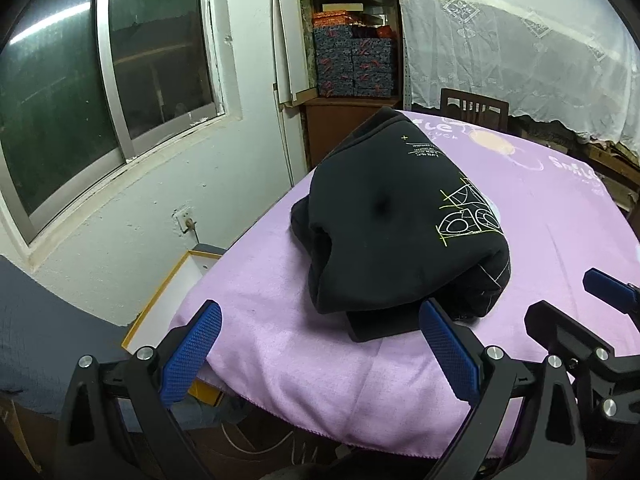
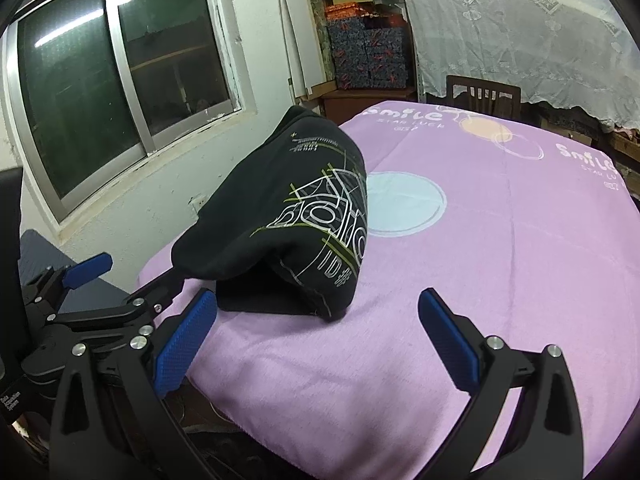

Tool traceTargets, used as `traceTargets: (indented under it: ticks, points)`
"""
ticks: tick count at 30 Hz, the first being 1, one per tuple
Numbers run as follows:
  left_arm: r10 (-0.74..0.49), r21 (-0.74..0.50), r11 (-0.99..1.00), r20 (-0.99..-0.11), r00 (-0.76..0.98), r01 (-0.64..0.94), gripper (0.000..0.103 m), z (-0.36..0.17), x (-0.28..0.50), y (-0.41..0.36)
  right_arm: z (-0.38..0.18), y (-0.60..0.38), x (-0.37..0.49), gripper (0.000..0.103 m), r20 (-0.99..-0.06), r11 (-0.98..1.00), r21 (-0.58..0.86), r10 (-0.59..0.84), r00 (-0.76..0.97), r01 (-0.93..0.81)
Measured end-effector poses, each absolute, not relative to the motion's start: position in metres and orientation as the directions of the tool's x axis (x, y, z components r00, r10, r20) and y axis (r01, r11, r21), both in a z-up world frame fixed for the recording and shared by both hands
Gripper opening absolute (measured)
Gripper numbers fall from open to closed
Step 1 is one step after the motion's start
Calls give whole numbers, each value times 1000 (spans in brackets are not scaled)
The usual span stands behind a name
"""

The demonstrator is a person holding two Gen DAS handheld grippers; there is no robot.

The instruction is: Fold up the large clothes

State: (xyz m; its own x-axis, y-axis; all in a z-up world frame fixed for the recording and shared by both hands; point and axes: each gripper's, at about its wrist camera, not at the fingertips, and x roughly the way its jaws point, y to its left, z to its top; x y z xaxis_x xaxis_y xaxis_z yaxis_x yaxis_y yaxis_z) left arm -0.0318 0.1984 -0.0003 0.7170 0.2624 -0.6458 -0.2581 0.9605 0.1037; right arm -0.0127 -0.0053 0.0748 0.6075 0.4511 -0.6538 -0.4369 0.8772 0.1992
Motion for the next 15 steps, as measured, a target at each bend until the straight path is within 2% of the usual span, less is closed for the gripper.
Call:
traceTargets:
  ticks: [15]
  points:
    - [263, 110, 961, -654, 709, -254, 99, -3, -32, 196, 72, -12, -12, 98, -655, 881, 217, 450, 607, -420]
